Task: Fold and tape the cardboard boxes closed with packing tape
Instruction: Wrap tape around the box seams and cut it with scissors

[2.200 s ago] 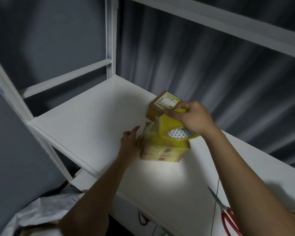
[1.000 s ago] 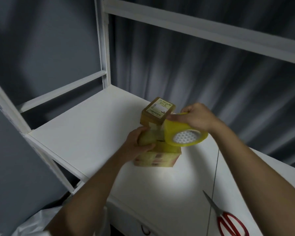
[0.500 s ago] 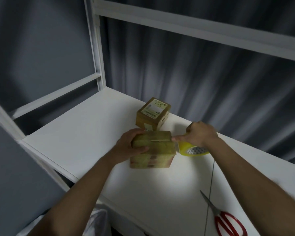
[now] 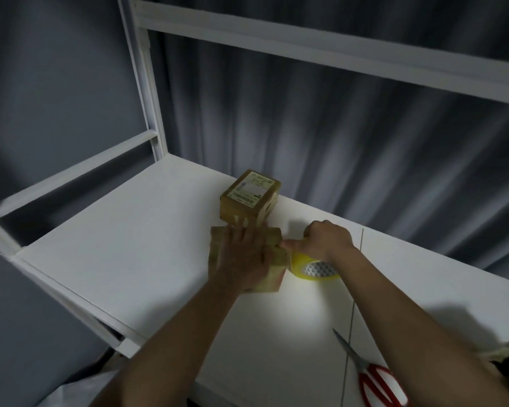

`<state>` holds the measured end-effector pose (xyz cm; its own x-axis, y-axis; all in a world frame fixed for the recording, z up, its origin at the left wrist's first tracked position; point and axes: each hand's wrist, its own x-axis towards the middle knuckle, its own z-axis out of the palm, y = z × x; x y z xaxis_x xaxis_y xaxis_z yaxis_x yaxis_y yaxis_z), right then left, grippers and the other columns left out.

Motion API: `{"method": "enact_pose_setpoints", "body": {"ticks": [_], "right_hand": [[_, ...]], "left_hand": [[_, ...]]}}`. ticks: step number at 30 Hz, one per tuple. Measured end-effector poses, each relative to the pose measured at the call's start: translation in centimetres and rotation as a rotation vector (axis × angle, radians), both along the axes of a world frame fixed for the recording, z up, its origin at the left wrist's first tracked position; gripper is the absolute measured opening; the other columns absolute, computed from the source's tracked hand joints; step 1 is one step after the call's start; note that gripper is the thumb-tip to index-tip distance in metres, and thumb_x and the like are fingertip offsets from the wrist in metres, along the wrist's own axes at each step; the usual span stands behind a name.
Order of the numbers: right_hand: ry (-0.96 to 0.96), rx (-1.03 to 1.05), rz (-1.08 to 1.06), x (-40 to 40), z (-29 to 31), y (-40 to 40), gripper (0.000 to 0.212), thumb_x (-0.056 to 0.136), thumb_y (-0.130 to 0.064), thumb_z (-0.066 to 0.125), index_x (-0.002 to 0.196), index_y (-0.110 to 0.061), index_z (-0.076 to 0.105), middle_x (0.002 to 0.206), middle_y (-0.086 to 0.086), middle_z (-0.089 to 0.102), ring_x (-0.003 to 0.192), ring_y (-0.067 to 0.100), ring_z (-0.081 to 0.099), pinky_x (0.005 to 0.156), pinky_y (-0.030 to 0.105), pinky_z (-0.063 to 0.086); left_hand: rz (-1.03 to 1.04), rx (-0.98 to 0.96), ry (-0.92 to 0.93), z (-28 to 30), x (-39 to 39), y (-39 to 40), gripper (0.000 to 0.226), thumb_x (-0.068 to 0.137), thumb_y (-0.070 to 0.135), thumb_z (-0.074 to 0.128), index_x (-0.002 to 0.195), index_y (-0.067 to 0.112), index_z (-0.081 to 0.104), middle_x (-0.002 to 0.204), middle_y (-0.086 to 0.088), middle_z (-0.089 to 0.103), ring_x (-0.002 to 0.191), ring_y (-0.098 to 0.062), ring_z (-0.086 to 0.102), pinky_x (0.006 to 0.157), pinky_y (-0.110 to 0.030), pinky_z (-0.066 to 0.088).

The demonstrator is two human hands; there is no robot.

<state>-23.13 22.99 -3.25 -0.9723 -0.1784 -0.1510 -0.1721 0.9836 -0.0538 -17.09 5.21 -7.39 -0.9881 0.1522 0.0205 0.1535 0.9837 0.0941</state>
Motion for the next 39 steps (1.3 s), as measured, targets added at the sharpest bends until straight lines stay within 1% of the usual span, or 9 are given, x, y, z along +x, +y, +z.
{"method": "enact_pose_setpoints", "body": {"ticks": [4,7,12,16,22,25,31,36,39], "right_hand": [[0.013,-0.058,0.003,0.7,-0.5,0.3,0.079,0.07,-0.088,0.035,0.097,-0.022,0.069,0.098,0.001,0.067,0.088,0.021,0.06,0.074,0.03,0.043],[-0.062,-0.364,-0.098,1.0,-0.6,3.1,0.075,0.068,-0.086,0.044,0.104,-0.025,0.07,0.108,-0.001,0.067,0.101,0.022,0.061,0.085,0.034,0.047],[-0.095,-0.716,-0.184,1.7,-2.0,5.3,0.068,0.063,-0.074,0.066,0.062,-0.006,0.058,0.056,0.001,0.051,0.057,0.016,0.054,0.063,0.034,0.047],[0.014,-0.505,-0.112,2.0,1.2,4.6,0.067,0.063,-0.076,0.062,0.05,-0.014,0.04,0.046,-0.007,0.035,0.05,0.014,0.041,0.054,0.029,0.033],[0.261,0.056,0.21,2.3,8.1,0.5,0.061,0.074,-0.079,0.049,0.083,-0.021,0.066,0.082,-0.003,0.059,0.083,0.018,0.056,0.067,0.029,0.041],[0.282,0.044,0.195,2.1,9.1,0.7,0.061,0.074,-0.078,0.049,0.074,-0.019,0.065,0.07,-0.004,0.056,0.075,0.017,0.056,0.062,0.029,0.042],[0.086,-0.09,-0.02,1.3,2.1,4.3,0.062,0.07,-0.078,0.054,0.069,-0.017,0.064,0.07,-0.001,0.057,0.081,0.022,0.058,0.064,0.028,0.036],[0.071,-0.064,-0.073,1.0,-0.7,3.4,0.067,0.072,-0.081,0.047,0.092,-0.02,0.068,0.096,0.003,0.064,0.092,0.023,0.059,0.071,0.028,0.04],[0.076,0.049,-0.05,0.7,-1.1,2.2,0.067,0.076,-0.078,0.046,0.1,-0.018,0.065,0.103,0.003,0.064,0.098,0.025,0.061,0.075,0.029,0.04]], "left_hand": [[-0.037,-0.025,0.047,-0.7,-0.2,-0.7,0.083,0.078,0.054,-0.013,0.151,0.021,0.01,0.155,-0.007,0.022,0.14,-0.029,0.02,0.114,-0.047,0.011],[-0.084,-0.039,0.043,-0.2,0.3,-1.1,0.086,0.075,0.054,-0.014,0.15,0.02,0.012,0.152,-0.007,0.026,0.137,-0.029,0.024,0.113,-0.048,0.013],[-0.152,-0.042,-0.055,0.4,-0.3,-1.6,0.062,0.094,0.04,0.006,0.151,0.016,0.004,0.157,-0.008,0.014,0.142,-0.028,0.013,0.115,-0.047,0.008],[-0.09,0.005,0.025,0.0,0.2,-1.3,0.085,0.075,0.051,-0.017,0.151,0.026,0.011,0.152,0.001,0.026,0.138,-0.023,0.023,0.115,-0.041,0.009],[-0.076,-0.026,0.029,0.2,0.7,-1.4,0.072,0.088,0.049,0.005,0.143,0.016,0.039,0.137,-0.01,0.05,0.124,-0.034,0.046,0.106,-0.055,0.026],[-0.064,-0.02,0.07,-0.2,0.8,-1.4,0.055,0.092,0.039,0.027,0.125,0.008,0.059,0.115,-0.015,0.066,0.103,-0.038,0.063,0.088,-0.059,0.045],[-0.076,0.024,0.05,-0.1,1.3,-1.3,0.052,0.092,0.036,0.028,0.128,0.011,0.057,0.112,-0.012,0.065,0.1,-0.035,0.061,0.09,-0.055,0.045],[0.028,0.102,0.042,0.7,0.3,-0.6,0.058,0.09,0.046,0.017,0.139,0.022,0.035,0.138,-0.002,0.044,0.129,-0.027,0.036,0.112,-0.049,0.016],[0.181,0.077,-0.017,1.4,0.0,1.5,0.056,0.094,0.052,0.027,0.138,0.017,0.029,0.138,-0.01,0.042,0.128,-0.031,0.035,0.112,-0.054,0.015]]}}
